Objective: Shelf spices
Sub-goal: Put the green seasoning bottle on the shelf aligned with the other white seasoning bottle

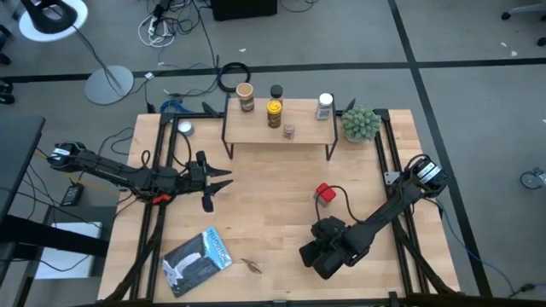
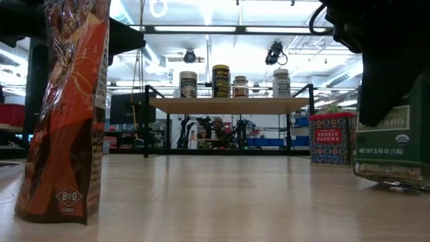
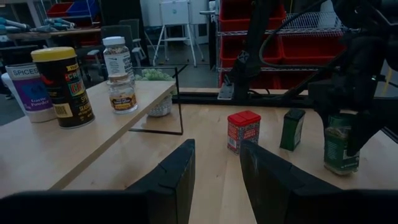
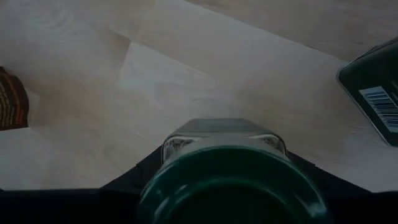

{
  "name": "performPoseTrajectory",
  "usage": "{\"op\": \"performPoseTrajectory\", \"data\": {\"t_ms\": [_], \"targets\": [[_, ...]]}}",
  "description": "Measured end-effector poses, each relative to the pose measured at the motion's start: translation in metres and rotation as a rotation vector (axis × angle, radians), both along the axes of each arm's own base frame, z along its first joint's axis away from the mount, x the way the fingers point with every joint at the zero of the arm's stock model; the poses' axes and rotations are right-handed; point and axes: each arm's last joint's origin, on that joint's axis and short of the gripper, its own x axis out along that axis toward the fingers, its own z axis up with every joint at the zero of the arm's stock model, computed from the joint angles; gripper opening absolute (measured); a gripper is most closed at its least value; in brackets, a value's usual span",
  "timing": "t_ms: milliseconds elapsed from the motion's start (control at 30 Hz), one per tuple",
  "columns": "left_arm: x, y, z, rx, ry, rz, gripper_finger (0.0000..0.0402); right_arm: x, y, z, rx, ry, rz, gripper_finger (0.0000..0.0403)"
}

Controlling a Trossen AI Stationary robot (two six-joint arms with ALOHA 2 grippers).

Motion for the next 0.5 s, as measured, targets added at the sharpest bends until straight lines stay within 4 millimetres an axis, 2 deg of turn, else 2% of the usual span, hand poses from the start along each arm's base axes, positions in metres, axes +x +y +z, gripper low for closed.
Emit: {"op": "performPoseTrajectory", "data": {"t_ms": [167, 267, 367, 500], "targets": [[0.000, 0.000, 0.000, 0.000, 0.000, 0.000, 0.0131, 0.001, 0.001, 0.002, 0.030, 0.015, 0.024, 0.0199], [0.000, 0.000, 0.000, 0.000, 0.000, 0.000, 0.0131, 0.006, 0.003, 0.011, 0.058, 0.024, 0.065, 0.0199], [0.000, 0.000, 0.000, -0.001, -0.002, 0.000, 0.0131, 0.016, 0.004, 0.030, 0.051, 0.009, 0.113, 0.0199], [0.000, 0.000, 0.001, -0.002, -0.008, 0.000, 0.0131, 0.025, -0.007, 0.062, -0.023, 0.043, 0.180, 0.0199]]}}
